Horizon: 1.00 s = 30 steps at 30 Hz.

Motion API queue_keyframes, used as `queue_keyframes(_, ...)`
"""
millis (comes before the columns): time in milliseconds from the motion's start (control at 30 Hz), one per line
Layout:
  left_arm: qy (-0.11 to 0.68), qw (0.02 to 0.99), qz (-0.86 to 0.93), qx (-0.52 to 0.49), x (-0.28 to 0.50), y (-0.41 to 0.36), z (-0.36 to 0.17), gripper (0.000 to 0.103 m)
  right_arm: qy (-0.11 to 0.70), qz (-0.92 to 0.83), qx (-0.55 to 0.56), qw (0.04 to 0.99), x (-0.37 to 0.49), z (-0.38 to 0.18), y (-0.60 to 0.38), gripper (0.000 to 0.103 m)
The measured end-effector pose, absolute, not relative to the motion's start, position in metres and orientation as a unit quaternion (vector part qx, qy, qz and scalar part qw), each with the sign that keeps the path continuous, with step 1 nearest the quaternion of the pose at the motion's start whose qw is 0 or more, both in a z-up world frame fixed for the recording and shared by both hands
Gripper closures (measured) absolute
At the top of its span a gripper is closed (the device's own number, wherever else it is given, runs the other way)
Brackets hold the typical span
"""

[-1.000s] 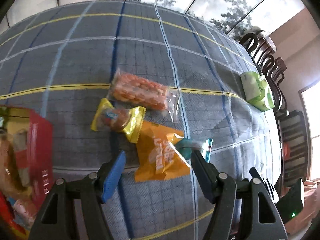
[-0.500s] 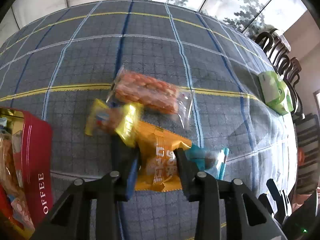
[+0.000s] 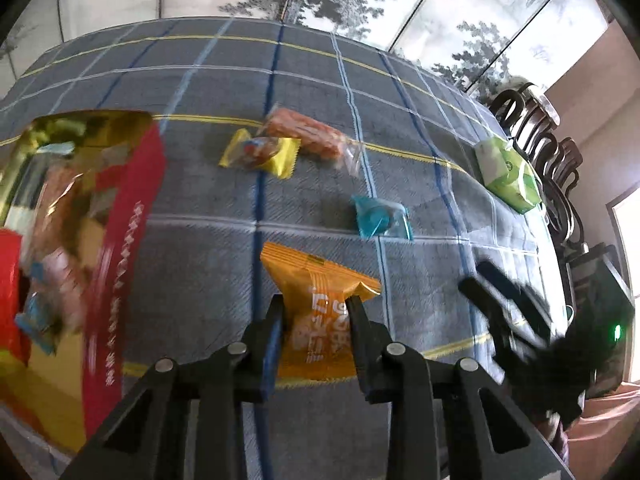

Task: Organize snacks
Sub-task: 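Grasp the teal wrapped candy with the right gripper while the left holds the orange packet, then carry the orange packet into the gold tin and open the left gripper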

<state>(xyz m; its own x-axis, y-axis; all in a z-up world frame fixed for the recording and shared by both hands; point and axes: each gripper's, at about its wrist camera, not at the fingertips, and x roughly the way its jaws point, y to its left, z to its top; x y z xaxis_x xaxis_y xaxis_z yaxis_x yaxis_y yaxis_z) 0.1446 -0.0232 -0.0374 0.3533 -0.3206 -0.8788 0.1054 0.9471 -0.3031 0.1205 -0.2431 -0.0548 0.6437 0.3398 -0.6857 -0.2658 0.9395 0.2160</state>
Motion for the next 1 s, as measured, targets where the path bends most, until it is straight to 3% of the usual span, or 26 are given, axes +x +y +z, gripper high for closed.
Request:
queue_keyframes(67, 0.550, 0.820, -0.130, -0.089, 0.138, -0.023, -0.034, 0.072, 0.390, 0.182, 0.042, 0.902, 0.134, -0.053, -0.230, 0.055)
queue_keyframes(200, 0.545, 0.823, -0.134, -0.085, 0.129, -0.022, -0.031, 0.072, 0.392, 0.193, 0.023, 0.899, 0.154, -0.051, -0.203, 0.042)
queue_keyframes(567, 0.540, 0.825, -0.138, -0.088, 0.120, -0.015, -0.026, 0.072, 0.422, 0.186, 0.017, 0.887, 0.192, -0.070, -0.178, 0.042)
queue_keyframes(667, 0.541, 0.825, -0.138, -0.089, 0.120, -0.014, -0.025, 0.072, 0.443, 0.182, 0.006, 0.878, 0.197, -0.080, -0.173, 0.051)
queue_keyframes(767, 0.539, 0.827, -0.136, -0.087, 0.117, -0.013, -0.024, 0.072, 0.444, 0.168, -0.003, 0.880, 0.196, -0.080, -0.175, 0.079)
queue_keyframes(1000, 0.524, 0.838, -0.126, -0.085, 0.105, -0.005, -0.015, 0.072, 0.428, 0.143, 0.024, 0.892, 0.173, -0.074, -0.195, 0.081)
